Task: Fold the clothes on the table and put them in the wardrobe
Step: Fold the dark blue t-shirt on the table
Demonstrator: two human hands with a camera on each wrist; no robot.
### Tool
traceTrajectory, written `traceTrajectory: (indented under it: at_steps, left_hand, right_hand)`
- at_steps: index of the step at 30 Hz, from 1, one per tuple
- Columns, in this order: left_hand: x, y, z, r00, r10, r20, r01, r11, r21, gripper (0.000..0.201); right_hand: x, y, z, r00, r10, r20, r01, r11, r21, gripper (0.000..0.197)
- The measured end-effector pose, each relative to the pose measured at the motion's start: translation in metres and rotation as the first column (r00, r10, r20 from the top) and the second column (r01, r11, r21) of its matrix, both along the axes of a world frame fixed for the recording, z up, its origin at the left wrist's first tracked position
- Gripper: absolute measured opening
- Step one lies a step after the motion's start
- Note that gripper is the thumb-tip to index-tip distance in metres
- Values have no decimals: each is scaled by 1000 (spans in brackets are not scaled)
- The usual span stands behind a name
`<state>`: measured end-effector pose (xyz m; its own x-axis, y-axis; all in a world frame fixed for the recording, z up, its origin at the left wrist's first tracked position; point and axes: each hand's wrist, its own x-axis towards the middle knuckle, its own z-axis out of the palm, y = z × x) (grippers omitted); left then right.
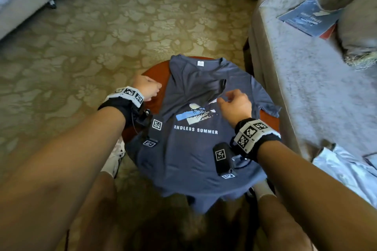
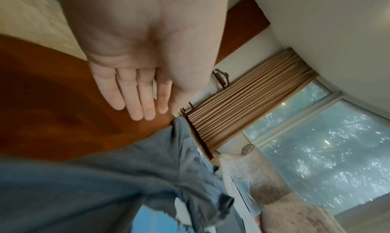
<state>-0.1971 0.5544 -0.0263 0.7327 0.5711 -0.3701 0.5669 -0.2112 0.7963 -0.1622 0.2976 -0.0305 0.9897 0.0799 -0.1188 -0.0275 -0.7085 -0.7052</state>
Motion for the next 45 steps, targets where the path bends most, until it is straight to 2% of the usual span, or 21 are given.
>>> traceTrajectory:
  at_steps: [4,6,8,9,11,13,15,18,20,23,26,28,30,32,34,37,39,41,43,45]
  left_hand:
    - [-65,-21,18,997,-79,14,79,997,17,20]
    - [-90,-30,20,996,-80,27,78,996,48,21]
    - [-110,-38,16,996,-83,-23,84,993,83,10]
    - [-118,-41,11,992,-101,-71,108,990,92,29]
    - [-133,-49,0,971,-168,-171,183,980,77,72]
    - [-143,-52,-13,947,-221,-235,249,963,98,93]
    - [-148,-51,-20,934,-246,-261,287,948,135,101]
    - [-149,-46,-24,934,-253,-254,294,945,140,103]
    - [-151,-44,-26,939,-244,-242,283,948,144,100]
    - [-152,-45,-29,944,-237,-231,283,940,190,95]
    - [-155,-50,-31,953,-210,-217,264,928,261,88]
    - [-157,-52,-35,969,-183,-166,232,902,363,78]
    - [-159,-49,-34,972,-190,-137,233,848,477,66]
    - [-163,-44,-29,961,-180,-210,270,776,571,56]
    - [-170,-40,-24,941,-130,-314,300,752,587,52]
    - [-180,-36,-28,939,-100,-330,260,833,488,48]
    - [-184,-35,-30,944,-113,-310,227,903,364,44]
    - [-186,-37,-27,947,-114,-301,195,947,257,36]
    - [-188,-39,-21,940,-119,-321,196,956,220,30]
    - [-193,-43,-14,919,-145,-367,241,942,232,24]
  right_hand:
    - [-59,-9,19,986,138,-96,-140,990,-12,25]
    - [-80,-11,21,982,146,-117,-145,989,16,26]
    - [-96,-10,11,982,111,-151,-97,991,95,27]
    - [-101,-9,2,975,96,-202,-56,980,193,29]
    - [-109,-10,-17,937,98,-336,58,903,425,34]
    - [-118,-14,-31,903,79,-422,171,835,523,37]
    - [-124,-21,-41,885,41,-464,285,741,608,40]
    - [-121,-31,-44,829,49,-557,450,532,717,39]
    - [-116,-31,-44,798,59,-600,502,486,715,39]
    - [-114,-25,-43,803,25,-596,504,505,700,38]
    - [-118,-20,-42,830,-51,-556,481,571,665,29]
    - [-121,-20,-44,839,-81,-537,476,588,654,25]
    - [-122,-20,-45,848,-96,-522,471,589,656,29]
    - [-122,-18,-43,843,-102,-528,477,597,646,30]
    - [-120,-18,-42,828,-94,-553,501,568,653,32]
    - [-117,-17,-42,799,-74,-597,543,515,663,35]
    - [-115,-17,-42,807,-72,-586,532,521,668,34]
    - [-116,-17,-44,821,-82,-565,506,563,653,28]
    - [-117,-17,-45,834,-92,-544,482,602,637,23]
    - [-119,-16,-43,848,-91,-522,455,630,630,29]
